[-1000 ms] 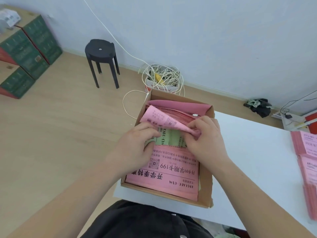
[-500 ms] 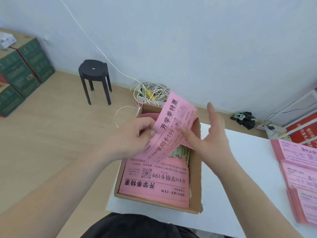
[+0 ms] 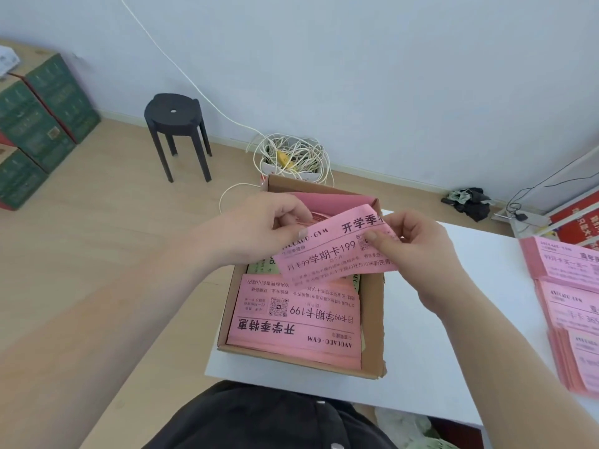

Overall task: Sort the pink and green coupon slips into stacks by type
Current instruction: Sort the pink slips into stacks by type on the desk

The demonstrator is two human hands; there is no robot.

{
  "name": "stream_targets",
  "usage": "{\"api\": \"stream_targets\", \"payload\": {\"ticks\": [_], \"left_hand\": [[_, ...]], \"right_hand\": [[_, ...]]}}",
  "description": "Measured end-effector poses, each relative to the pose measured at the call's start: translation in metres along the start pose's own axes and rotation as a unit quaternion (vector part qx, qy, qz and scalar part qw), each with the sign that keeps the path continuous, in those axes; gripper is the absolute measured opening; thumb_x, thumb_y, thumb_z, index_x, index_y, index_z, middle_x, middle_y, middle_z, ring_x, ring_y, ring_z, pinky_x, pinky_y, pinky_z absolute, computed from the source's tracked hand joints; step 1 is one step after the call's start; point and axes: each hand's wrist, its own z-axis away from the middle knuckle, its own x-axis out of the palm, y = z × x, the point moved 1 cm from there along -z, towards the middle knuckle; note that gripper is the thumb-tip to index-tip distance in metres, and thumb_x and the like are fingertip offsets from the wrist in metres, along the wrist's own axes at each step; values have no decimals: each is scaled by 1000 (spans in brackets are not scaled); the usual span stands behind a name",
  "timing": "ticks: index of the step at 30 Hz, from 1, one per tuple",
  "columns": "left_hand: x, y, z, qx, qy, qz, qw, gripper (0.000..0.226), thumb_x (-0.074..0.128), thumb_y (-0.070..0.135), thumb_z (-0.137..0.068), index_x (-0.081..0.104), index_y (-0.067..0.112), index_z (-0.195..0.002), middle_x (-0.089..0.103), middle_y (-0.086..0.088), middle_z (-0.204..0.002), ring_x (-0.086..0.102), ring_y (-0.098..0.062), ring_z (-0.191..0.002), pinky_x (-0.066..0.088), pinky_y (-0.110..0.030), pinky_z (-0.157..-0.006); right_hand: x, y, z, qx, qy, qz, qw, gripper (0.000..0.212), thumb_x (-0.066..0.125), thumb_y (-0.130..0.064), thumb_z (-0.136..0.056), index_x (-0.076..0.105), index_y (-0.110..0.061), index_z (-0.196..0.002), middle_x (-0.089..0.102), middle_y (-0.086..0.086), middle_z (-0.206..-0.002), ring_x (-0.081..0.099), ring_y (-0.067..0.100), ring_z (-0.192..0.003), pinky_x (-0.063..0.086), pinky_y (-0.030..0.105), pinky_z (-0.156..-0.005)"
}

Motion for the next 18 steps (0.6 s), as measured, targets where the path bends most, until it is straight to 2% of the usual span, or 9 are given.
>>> {"api": "stream_targets", "payload": {"ticks": [5, 7, 8, 10, 12, 13, 15, 16, 18], "left_hand": [[10, -10, 2, -21, -24, -9, 999, 18, 66, 18, -98, 72, 35, -101, 75, 19, -100, 70, -2, -92, 60, -38, -87], [13, -12, 1, -18, -15, -12, 1000, 23, 63, 17, -99, 72, 38, -99, 73, 23, -100, 68, 0, -97, 58, -34, -89], [14, -12, 1, -15, -13, -18, 1000, 24, 62, 16, -100, 72, 39, -99, 72, 25, -99, 67, 3, -97, 57, -28, -88], [15, -9, 1, -2, -13, -36, 999, 25, 61, 16, -100, 72, 38, -100, 71, 26, -98, 63, 11, -96, 49, -11, -81], [15, -5, 1, 17, -11, -49, 999, 23, 63, 14, -99, 73, 34, -103, 70, 26, -97, 58, 18, -95, 42, 0, -76], [15, -3, 1, 25, -9, -53, 998, 21, 64, 14, -99, 73, 32, -105, 68, 28, -96, 56, 22, -94, 39, 3, -75], [16, -1, 2, 36, -1, -57, 998, 20, 65, 12, -98, 73, 29, -106, 64, 30, -92, 54, 26, -88, 37, 4, -73], [16, -1, 3, 39, 6, -51, 998, 19, 66, 12, -97, 73, 28, -105, 64, 29, -90, 55, 25, -86, 39, 3, -73], [20, -5, 4, 35, 25, -41, 998, 16, 67, 14, -97, 72, 28, -103, 68, 23, -89, 60, 15, -84, 46, -7, -76]], "right_hand": [[-2, 8, 4, 28, -14, -15, 999, 17, 78, -17, -90, 68, -11, -102, 78, 7, -96, 76, 29, -92, 62, 47, -85], [-1, 9, 7, 20, -12, 36, 999, 25, 79, -19, -89, 63, -20, -108, 77, -2, -100, 75, 13, -91, 62, 34, -79], [-2, 9, 6, -7, -1, 110, 994, 35, 81, -22, -88, 58, -29, -114, 71, -10, -109, 69, 2, -96, 56, 25, -80], [-4, 4, 7, -97, 10, 259, 961, 64, 83, -26, -83, 49, -41, -135, 52, -20, -129, 49, -3, -122, 41, 23, -100], [-1, -1, 7, -184, -9, 332, 925, 77, 84, -30, -81, 45, -35, -147, 42, -14, -149, 26, 11, -146, 26, 36, -119], [2, -3, 6, -212, -27, 357, 909, 76, 84, -34, -80, 48, -33, -147, 41, -12, -153, 20, 14, -151, 20, 42, -124], [7, -6, 4, -235, -57, 389, 889, 55, 82, -40, -82, 62, -34, -134, 54, -15, -143, 28, 14, -149, 13, 50, -126], [9, -7, 3, -231, -66, 399, 885, 38, 78, -41, -85, 69, -36, -122, 62, -19, -129, 39, 10, -141, 10, 52, -126], [10, -9, 4, -224, -71, 416, 879, 10, 70, -42, -92, 73, -37, -99, 69, -22, -95, 58, 5, -109, 8, 48, -127]]}}
